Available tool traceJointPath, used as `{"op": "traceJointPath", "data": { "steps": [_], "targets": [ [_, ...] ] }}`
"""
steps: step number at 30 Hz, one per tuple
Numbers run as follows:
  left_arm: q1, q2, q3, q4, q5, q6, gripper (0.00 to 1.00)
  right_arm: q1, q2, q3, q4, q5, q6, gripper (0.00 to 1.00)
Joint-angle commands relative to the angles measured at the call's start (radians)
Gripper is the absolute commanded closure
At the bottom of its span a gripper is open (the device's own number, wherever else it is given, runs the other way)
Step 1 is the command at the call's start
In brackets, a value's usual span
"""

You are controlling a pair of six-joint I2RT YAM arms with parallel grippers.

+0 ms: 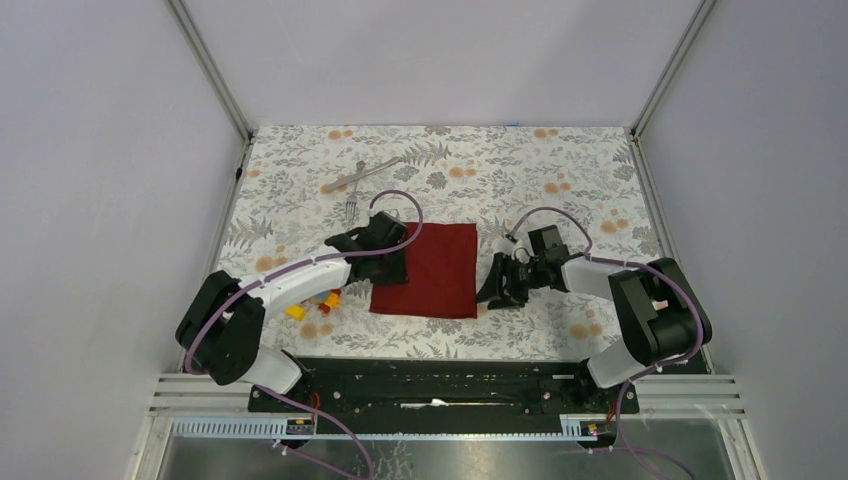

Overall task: Fold the napkin into a case and place the utensils inside
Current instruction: Smooth out the lower triangle-folded napkin at the center of the board.

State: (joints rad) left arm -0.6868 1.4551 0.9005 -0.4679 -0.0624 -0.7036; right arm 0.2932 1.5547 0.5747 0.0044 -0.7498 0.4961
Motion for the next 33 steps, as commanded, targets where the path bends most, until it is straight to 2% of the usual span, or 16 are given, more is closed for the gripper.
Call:
{"op": "traceJointPath", "data": {
  "steps": [1, 4, 7, 13, 16, 18, 19, 20, 22, 23, 25, 26, 29, 33],
  "targets": [
    [0.012, -0.006, -0.025, 0.076, 0.024, 0.032, 0.64, 0.114, 0.004, 0.002, -0.073, 0.041, -0.041, 0.39],
    [0.016, -0.035, -0.036, 0.084, 0.030, 0.027, 0.64, 0.133, 0.039, 0.010, -0.077, 0.078, -0.031, 0.43],
    [0.017, -0.079, -0.034, 0.070, 0.022, 0.028, 0.64, 0.132, 0.067, 0.026, -0.123, 0.134, -0.043, 0.52],
    [0.036, -0.146, -0.007, 0.037, 0.007, 0.043, 0.62, 0.102, 0.092, 0.107, -0.272, 0.338, -0.079, 0.92],
    [0.047, -0.154, 0.013, 0.027, 0.006, 0.054, 0.61, 0.049, 0.091, 0.164, -0.353, 0.480, -0.096, 0.99],
    [0.063, -0.148, 0.026, 0.029, 0.014, 0.060, 0.60, 0.030, 0.092, 0.219, -0.420, 0.626, -0.106, 1.00],
    [0.075, -0.139, 0.037, 0.032, 0.027, 0.060, 0.60, 0.030, 0.093, 0.250, -0.469, 0.779, -0.106, 1.00],
    [0.085, -0.129, 0.046, 0.039, 0.049, 0.057, 0.60, 0.026, 0.094, 0.274, -0.492, 0.870, -0.111, 1.00],
    [0.111, -0.103, 0.056, 0.081, 0.118, 0.043, 0.60, 0.014, 0.095, 0.326, -0.529, 0.962, -0.130, 0.88],
    [0.121, -0.086, 0.062, 0.110, 0.147, 0.033, 0.60, 0.013, 0.087, 0.348, -0.533, 0.937, -0.153, 0.76],
    [0.141, -0.037, 0.090, 0.143, 0.179, 0.017, 0.60, 0.014, 0.040, 0.372, -0.493, 0.791, -0.197, 0.51],
    [0.150, -0.011, 0.107, 0.154, 0.190, 0.009, 0.61, 0.015, 0.011, 0.379, -0.461, 0.711, -0.211, 0.43],
    [0.177, 0.050, 0.141, 0.216, 0.200, -0.009, 0.61, 0.015, -0.041, 0.416, -0.338, 0.536, -0.197, 0.32],
    [0.224, 0.151, 0.199, 0.235, 0.201, -0.004, 0.66, 0.014, 0.103, 0.584, -0.241, 0.286, -0.137, 0.22]
  ]
}}
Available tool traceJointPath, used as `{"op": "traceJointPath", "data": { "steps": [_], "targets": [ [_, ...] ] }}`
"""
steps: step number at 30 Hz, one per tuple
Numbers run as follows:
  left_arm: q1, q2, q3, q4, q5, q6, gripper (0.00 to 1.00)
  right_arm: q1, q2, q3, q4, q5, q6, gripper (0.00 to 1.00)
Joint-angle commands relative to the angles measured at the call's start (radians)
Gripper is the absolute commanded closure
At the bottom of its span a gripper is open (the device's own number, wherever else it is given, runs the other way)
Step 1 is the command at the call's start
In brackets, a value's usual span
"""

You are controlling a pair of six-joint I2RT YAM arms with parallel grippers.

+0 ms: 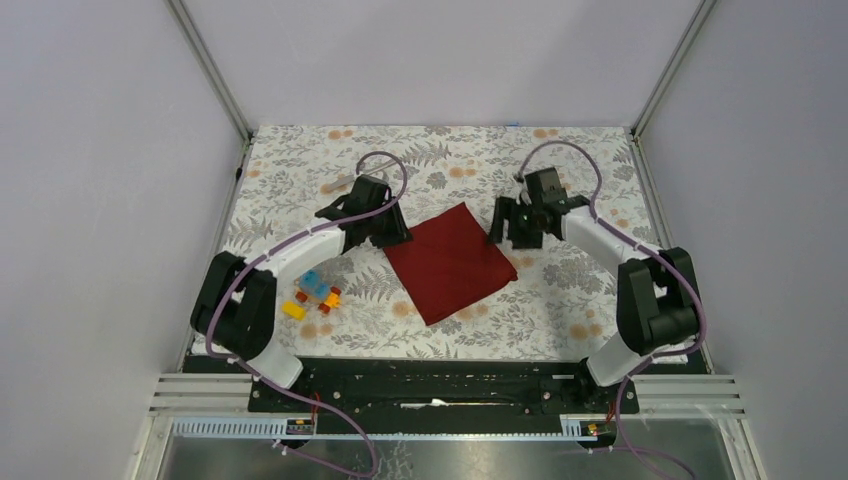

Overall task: Fold the napkin into a case and place the utensils inside
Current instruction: Smooth out the lower triangle-folded napkin at the center of the board.

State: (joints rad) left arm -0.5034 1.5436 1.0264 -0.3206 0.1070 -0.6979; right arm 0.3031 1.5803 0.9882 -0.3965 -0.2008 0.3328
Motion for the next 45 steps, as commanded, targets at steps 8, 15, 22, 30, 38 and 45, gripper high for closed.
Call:
{"op": "traceJointPath", "data": {
  "steps": [8, 15, 22, 30, 38, 45],
  "targets": [
    [0.131, 0.189, 0.093, 0.168, 0.073, -0.009, 0.69, 0.035, 0.419, 0.261, 0.889, -0.623, 0.568, 0.17],
    [0.159, 0.254, 0.065, 0.212, 0.042, 0.001, 0.70, 0.044, 0.617, 0.362, 1.007, -0.624, 0.614, 0.13],
    [0.199, 0.273, -0.037, 0.243, -0.004, -0.017, 0.69, 0.001, 0.700, 0.382, 0.902, -0.557, 0.518, 0.09],
    [0.240, 0.261, -0.145, 0.282, -0.003, -0.008, 0.58, -0.081, 0.765, 0.368, 0.911, -0.547, 0.532, 0.07],
    [0.264, 0.212, -0.158, 0.249, -0.024, 0.021, 0.53, -0.178, 0.789, 0.384, 0.896, -0.582, 0.523, 0.06],
    [0.261, 0.138, -0.077, 0.167, 0.043, 0.063, 0.43, -0.231, 0.679, 0.507, 0.566, -0.539, 0.298, 0.06]
  ]
}}
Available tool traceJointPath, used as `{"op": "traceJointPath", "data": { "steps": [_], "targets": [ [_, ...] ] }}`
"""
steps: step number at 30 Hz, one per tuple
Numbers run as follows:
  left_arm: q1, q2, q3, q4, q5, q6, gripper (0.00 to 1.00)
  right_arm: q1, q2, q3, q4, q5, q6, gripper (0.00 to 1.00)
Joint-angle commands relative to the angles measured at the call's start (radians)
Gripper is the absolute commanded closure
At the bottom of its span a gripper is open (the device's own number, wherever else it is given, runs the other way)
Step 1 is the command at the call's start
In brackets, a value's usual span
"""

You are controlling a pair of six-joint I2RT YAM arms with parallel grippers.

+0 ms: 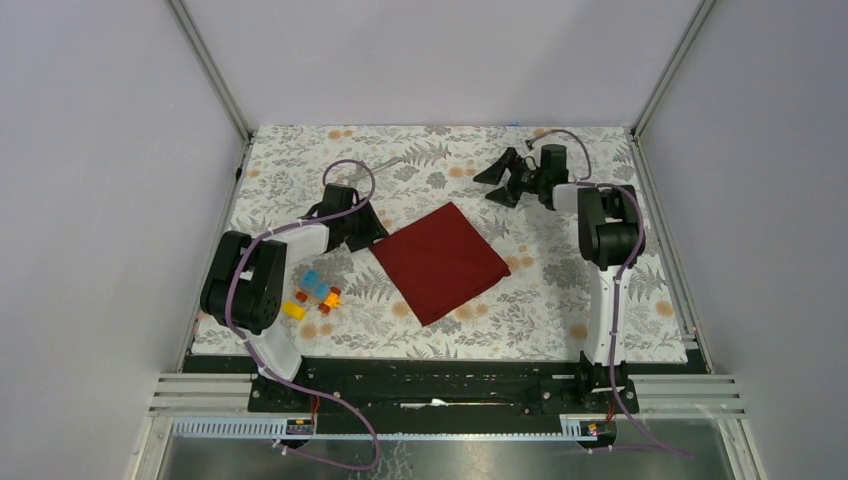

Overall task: Fold the napkin into a case and place the utensils inside
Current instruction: Smooth out the lower triangle-folded napkin at the center of the board, then pick up the lower triangle-folded napkin from the center of the board.

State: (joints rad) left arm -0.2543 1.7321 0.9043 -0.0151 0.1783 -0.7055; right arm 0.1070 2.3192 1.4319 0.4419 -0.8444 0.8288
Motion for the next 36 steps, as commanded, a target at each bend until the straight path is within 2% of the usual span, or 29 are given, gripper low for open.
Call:
{"op": "traceJointPath", "data": {
  "steps": [1, 5, 8, 13, 15, 19, 23, 28, 36],
  "targets": [
    [0.013, -0.060, 0.066, -0.155, -0.003, 0.076, 0.41, -0.037, -0.108, 0.076, -0.337, 0.128, -0.234, 0.06],
    [0.013, -0.129, 0.104, -0.176, 0.092, 0.055, 0.33, -0.005, -0.316, 0.040, -0.567, 0.287, -0.376, 0.03],
    [0.013, -0.225, 0.129, -0.237, 0.074, 0.066, 0.28, 0.064, -0.467, -0.007, -0.738, 0.456, -0.501, 0.03],
    [0.013, -0.421, 0.149, -0.396, -0.054, 0.131, 0.24, 0.334, -0.642, -0.121, -0.962, 0.744, -0.625, 0.04],
    [0.015, -0.507, 0.145, -0.454, -0.108, 0.150, 0.22, 0.467, -0.665, -0.150, -1.023, 0.809, -0.630, 0.10],
    [0.015, -0.672, 0.139, -0.543, -0.174, 0.177, 0.21, 0.696, -0.631, -0.137, -1.115, 0.885, -0.613, 0.14],
    [0.015, -0.808, 0.146, -0.601, -0.236, 0.184, 0.20, 0.858, -0.495, -0.027, -1.199, 0.887, -0.594, 0.15],
    [0.015, -0.883, 0.160, -0.631, -0.249, 0.192, 0.18, 0.926, -0.348, 0.095, -1.248, 0.880, -0.607, 0.30],
    [0.015, -0.908, 0.120, -0.630, -0.212, 0.188, 0.18, 0.960, -0.237, 0.200, -1.285, 0.898, -0.620, 0.30]
  ]
}}
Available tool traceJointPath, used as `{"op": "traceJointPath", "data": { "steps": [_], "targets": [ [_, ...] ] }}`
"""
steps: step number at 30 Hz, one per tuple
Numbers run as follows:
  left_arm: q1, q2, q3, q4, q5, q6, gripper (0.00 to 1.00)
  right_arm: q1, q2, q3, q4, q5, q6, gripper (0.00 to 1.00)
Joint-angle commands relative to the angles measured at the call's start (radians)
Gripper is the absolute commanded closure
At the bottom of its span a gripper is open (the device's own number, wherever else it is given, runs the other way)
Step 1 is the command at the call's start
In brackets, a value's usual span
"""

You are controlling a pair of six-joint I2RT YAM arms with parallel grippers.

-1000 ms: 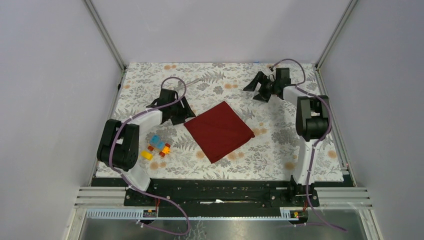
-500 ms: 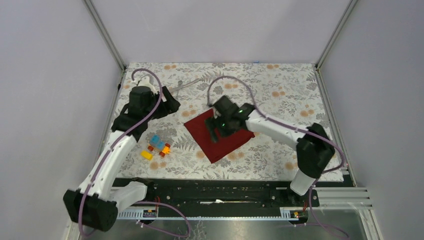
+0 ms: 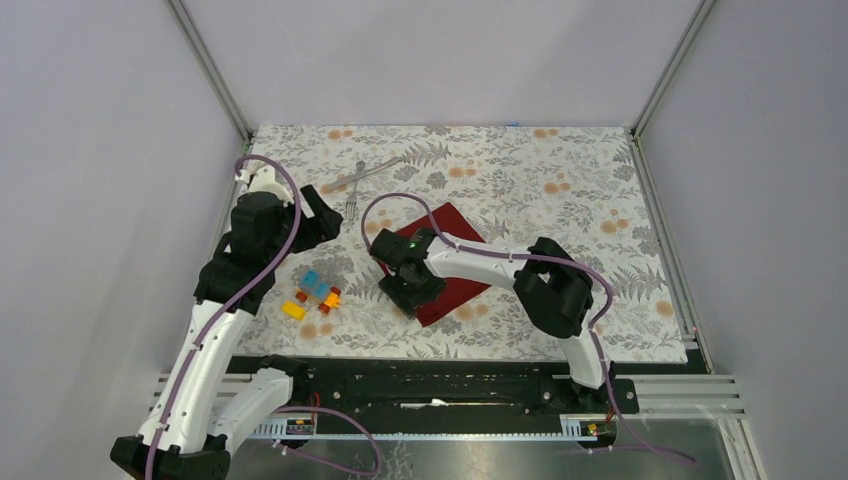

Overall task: Fold the napkin into a case and place the utensils inside
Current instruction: Pick up the lower triangle-folded napkin from the center of the board.

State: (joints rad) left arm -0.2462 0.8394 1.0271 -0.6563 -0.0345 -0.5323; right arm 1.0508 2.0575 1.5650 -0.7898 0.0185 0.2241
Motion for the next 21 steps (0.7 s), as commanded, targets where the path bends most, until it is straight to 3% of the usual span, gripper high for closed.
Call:
{"op": "traceJointPath", "data": {
  "steps": [1, 11, 15, 21],
  "targets": [
    [0.007, -0.018, -0.008, 0.015, 0.004, 0.014, 0.18, 0.017, 0.033, 0.073, -0.051, 0.033, -0.015, 0.31],
    [0.007, -0.031, -0.001, 0.012, 0.022, 0.015, 0.18, 0.017, 0.126, 0.078, -0.006, 0.048, -0.033, 0.37],
    [0.007, -0.035, 0.000, 0.012, 0.028, 0.014, 0.18, 0.015, 0.155, 0.053, 0.013, 0.081, -0.034, 0.50],
    [0.007, -0.017, -0.018, 0.026, 0.030, 0.001, 0.18, 0.015, 0.100, -0.005, 0.082, 0.138, -0.031, 0.79]
  ]
}}
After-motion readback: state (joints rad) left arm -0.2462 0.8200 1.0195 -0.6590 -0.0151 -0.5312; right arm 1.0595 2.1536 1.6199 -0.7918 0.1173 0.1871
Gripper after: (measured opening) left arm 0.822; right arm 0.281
